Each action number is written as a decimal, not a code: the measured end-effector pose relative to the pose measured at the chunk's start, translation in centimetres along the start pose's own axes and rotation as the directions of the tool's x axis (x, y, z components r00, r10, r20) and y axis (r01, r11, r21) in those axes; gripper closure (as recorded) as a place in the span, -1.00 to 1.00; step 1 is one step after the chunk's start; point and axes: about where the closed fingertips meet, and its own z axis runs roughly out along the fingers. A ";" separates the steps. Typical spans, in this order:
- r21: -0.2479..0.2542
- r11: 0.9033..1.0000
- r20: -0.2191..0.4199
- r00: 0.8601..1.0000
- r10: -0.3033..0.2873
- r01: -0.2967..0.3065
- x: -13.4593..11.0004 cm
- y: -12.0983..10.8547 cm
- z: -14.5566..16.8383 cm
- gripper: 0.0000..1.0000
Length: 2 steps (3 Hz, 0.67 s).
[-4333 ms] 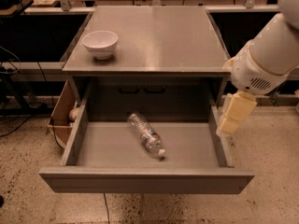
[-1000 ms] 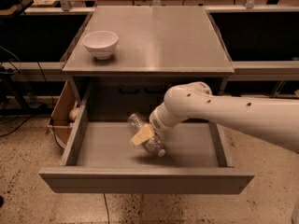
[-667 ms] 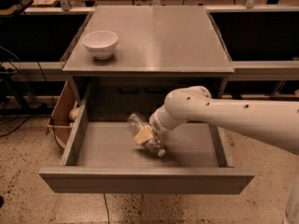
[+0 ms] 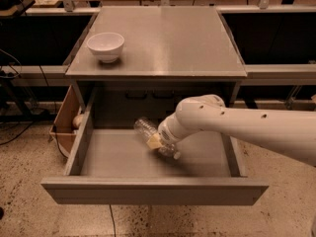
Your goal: Pick water bottle from top drawer and place on counter
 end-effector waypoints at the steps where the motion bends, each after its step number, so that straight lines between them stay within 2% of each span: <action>1: -0.004 1.000 0.012 1.000 -0.014 0.014 -0.2 0.5 -2.2 0.91; 2: -0.024 0.999 0.032 0.999 -0.036 0.037 -1.0 0.6 -5.9 1.00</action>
Offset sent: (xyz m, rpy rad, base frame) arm -0.0317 -0.0439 0.1174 0.0322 -0.0537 0.1551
